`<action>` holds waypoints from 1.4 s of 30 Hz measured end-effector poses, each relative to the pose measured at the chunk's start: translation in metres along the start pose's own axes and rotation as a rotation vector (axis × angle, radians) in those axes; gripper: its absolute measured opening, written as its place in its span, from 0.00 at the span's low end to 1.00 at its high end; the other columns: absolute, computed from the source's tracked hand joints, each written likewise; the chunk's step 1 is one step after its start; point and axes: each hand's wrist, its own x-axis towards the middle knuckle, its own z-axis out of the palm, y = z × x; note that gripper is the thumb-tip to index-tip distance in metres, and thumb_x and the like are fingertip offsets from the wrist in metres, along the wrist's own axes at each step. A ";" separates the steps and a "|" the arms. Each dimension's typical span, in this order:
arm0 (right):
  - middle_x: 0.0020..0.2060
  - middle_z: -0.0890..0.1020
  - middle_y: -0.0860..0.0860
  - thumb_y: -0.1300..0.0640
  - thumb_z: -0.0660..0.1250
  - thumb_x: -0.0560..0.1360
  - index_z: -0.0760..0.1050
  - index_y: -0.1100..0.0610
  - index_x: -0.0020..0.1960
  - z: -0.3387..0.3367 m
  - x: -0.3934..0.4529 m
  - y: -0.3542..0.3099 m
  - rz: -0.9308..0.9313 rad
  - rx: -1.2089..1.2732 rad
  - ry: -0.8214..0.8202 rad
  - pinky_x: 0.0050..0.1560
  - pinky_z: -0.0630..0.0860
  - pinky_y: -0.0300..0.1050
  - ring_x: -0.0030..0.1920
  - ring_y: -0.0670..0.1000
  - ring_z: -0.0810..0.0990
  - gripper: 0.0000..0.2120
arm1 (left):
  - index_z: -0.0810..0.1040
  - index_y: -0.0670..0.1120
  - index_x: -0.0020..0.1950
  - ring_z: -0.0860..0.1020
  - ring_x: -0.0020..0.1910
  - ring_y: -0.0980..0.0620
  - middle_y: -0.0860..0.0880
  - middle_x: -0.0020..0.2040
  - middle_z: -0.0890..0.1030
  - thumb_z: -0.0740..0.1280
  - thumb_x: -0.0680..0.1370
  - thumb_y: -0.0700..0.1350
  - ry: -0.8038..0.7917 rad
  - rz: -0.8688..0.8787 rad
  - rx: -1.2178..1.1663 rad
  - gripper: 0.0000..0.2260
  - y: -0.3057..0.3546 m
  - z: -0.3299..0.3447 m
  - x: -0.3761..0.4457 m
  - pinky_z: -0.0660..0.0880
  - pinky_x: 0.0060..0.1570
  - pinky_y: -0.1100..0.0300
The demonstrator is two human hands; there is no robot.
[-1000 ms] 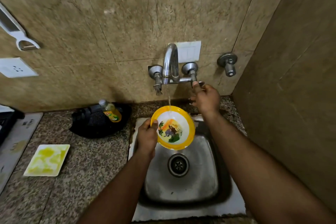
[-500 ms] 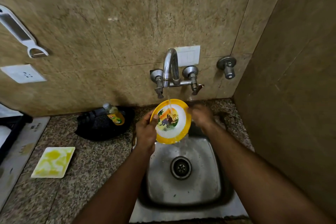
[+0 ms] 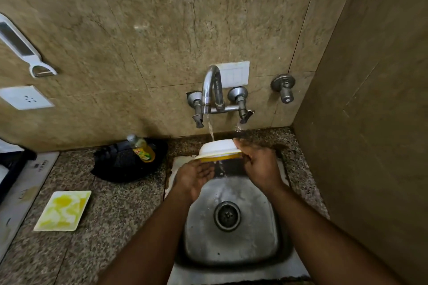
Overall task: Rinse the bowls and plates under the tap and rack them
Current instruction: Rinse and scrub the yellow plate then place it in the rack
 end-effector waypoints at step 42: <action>0.76 0.70 0.56 0.49 0.49 0.82 0.64 0.59 0.79 0.079 0.030 -0.059 -0.234 -0.248 -0.284 0.76 0.63 0.54 0.77 0.55 0.66 0.28 | 0.85 0.48 0.51 0.85 0.46 0.61 0.54 0.45 0.88 0.58 0.86 0.44 0.048 0.371 0.137 0.16 0.017 0.028 -0.006 0.80 0.52 0.64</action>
